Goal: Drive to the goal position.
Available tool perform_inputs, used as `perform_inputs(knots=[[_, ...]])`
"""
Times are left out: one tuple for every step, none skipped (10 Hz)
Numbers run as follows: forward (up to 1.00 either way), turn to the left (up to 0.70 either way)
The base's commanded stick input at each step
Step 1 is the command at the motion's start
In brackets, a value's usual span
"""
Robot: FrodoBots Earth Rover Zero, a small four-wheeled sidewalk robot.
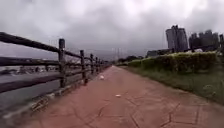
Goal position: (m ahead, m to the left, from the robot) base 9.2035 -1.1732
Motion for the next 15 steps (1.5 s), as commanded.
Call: perform_inputs(knots=[[1.0, -0.34], [1.0, 0.0], [1.0, 0.0], [1.0, 0.0], [1.0, 0.0], [1.0, 0.0], [1.0, 0.0], [1.0, 0.0], [1.0, 0.0], [1.0, 0.0], [1.0, 0.0], [1.0, -0.03], [1.0, -0.26], [1.0, -0.29], [1.0, 0.0]])
